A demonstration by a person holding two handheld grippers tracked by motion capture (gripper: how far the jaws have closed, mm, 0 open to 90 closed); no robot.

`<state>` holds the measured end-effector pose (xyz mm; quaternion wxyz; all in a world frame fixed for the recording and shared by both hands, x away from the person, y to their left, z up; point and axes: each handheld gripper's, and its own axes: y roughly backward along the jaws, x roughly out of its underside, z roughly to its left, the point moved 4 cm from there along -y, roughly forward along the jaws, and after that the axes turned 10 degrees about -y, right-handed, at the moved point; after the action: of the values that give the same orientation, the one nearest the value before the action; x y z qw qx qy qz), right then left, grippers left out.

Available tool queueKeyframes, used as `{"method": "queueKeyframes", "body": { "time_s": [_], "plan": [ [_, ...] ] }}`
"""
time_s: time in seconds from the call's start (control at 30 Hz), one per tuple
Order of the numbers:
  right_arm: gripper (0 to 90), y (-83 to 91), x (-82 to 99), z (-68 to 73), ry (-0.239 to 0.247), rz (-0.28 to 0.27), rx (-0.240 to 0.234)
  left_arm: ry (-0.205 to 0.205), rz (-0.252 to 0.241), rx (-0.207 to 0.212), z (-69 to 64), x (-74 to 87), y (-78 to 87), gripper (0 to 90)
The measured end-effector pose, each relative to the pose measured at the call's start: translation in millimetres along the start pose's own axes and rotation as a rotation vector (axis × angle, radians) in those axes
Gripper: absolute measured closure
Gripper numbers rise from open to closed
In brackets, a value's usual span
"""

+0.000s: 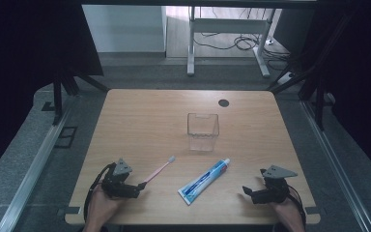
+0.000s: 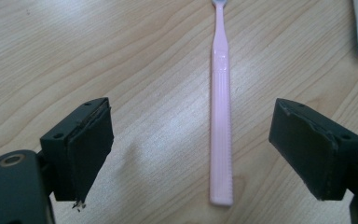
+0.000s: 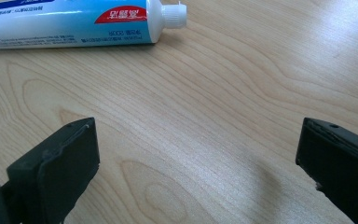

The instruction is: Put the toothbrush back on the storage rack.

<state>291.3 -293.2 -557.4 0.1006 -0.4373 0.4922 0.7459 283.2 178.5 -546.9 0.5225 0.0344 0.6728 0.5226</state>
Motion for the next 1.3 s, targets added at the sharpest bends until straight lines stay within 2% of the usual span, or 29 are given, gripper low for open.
{"method": "queueKeyframes", "body": {
  "time_s": [0.4,0.6,0.63,0.73,0.8,0.87,0.93,1.13,1.3],
  "plan": [
    [0.0,0.9,-0.8,0.7,0.007,-0.006,0.000,-0.014,0.014,0.022,-3.7,-0.6,-3.5,16.0],
    [0.0,1.3,-0.3,0.4,0.005,-0.002,0.004,-0.028,0.024,0.037,-3.1,-1.7,-2.5,22.6],
    [0.0,1.3,-0.1,0.3,0.007,-0.001,0.006,-0.028,0.028,0.047,-3.5,-2.2,-2.6,22.6],
    [0.0,0.9,0.5,0.0,0.006,0.002,0.012,-0.055,0.054,0.069,-3.0,-4.8,-3.0,30.1],
    [0.0,0.7,0.6,0.0,0.006,0.004,0.012,-0.058,0.059,0.078,-2.9,-6.2,-2.8,30.9],
    [0.0,0.6,0.9,-0.1,0.005,0.008,0.016,-0.057,0.058,0.089,-2.6,-8.4,-3.1,32.8],
    [0.0,0.1,1.2,-0.2,0.005,0.011,0.017,-0.039,0.054,0.123,-2.8,-11.4,-3.1,33.8],
    [0.0,0.1,1.4,-0.4,0.009,0.014,0.023,-0.066,0.103,0.142,-1.7,-18.4,-5.2,39.0],
    [0.0,-0.1,1.7,-0.3,0.009,0.016,0.021,-0.089,0.155,0.141,-1.6,-25.9,-9.8,42.1]
  ]
}}
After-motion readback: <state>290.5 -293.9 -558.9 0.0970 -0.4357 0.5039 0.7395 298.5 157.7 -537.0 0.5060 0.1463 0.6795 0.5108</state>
